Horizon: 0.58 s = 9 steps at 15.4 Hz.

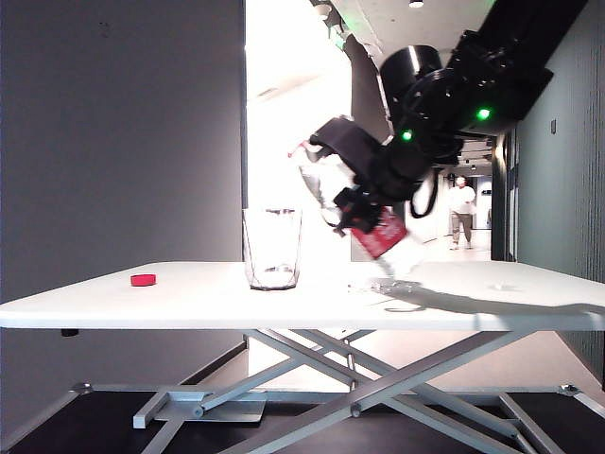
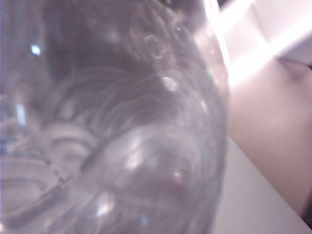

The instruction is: Pick up the mineral water bottle on the table and pour water into the mug until it's half full.

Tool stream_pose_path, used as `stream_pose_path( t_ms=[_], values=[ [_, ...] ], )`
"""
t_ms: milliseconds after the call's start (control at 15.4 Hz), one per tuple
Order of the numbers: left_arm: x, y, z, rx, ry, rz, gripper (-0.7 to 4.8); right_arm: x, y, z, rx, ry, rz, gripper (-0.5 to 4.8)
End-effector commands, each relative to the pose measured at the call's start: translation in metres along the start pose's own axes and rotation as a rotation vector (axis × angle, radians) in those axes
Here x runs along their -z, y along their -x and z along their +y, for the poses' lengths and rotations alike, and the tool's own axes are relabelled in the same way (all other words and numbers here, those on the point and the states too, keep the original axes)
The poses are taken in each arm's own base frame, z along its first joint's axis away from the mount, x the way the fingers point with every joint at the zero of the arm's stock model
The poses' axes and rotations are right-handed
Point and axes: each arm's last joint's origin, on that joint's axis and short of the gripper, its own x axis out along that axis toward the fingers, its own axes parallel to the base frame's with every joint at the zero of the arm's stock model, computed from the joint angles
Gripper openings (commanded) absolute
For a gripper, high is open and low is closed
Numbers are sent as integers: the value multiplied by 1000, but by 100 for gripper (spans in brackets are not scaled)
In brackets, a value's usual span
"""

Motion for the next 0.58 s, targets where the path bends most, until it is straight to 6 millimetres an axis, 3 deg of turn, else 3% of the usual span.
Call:
stream_pose_path(
  t_ms=[65,584],
  values=[
    [0,0,0,8,-4,2,-5,-11,5,-12,90,106,-8,176],
    [0,0,0,8,-4,3,-5,-8,5,-13,137,334,84,176]
  ],
)
